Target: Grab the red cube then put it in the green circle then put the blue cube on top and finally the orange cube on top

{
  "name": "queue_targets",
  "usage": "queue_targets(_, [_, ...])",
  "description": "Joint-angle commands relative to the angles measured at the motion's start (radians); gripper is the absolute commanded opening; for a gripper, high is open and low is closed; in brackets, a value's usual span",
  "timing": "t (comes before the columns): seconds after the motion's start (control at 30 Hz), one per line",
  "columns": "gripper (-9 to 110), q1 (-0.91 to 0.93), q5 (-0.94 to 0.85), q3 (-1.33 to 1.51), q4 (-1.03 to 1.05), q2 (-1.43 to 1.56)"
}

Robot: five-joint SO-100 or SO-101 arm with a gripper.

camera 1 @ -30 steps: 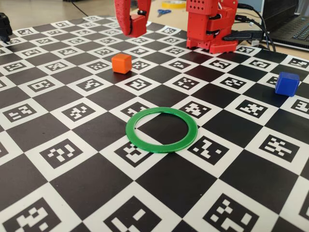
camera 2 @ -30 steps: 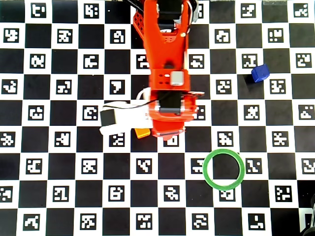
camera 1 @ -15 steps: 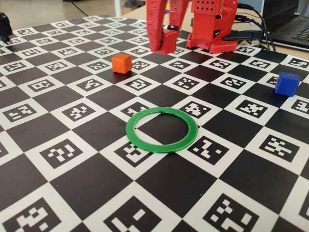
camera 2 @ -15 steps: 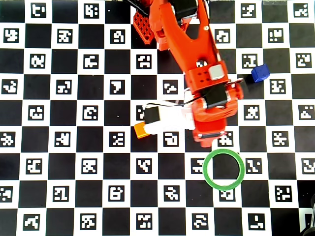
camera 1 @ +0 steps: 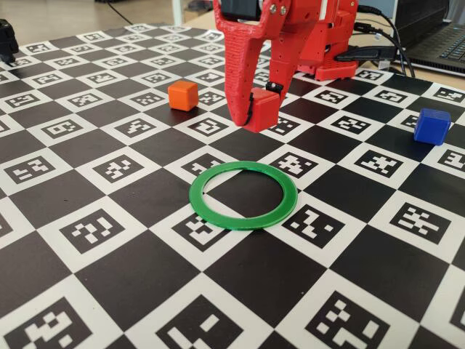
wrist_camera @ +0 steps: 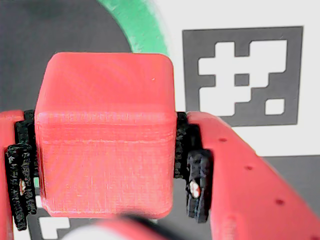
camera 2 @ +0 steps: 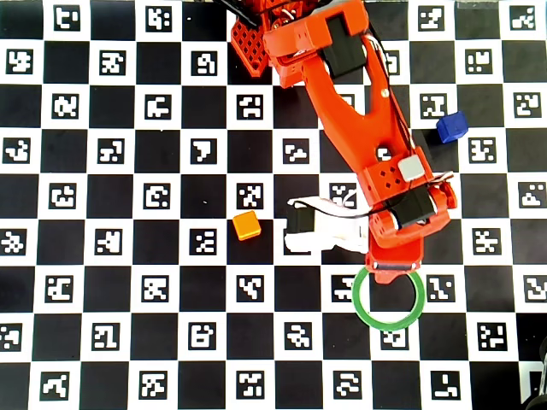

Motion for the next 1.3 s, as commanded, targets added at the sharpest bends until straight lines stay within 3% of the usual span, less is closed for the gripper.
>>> queue_targets(0.0, [0,-0.025,0.017,-0.169,0.008,-0.009])
queue_targets(0.43, [0,-0.02,0.003,-0.38,0.011,-0.175])
queue_targets(1.27, [0,0.017,-0.038,-0.419,-0.043,-0.285])
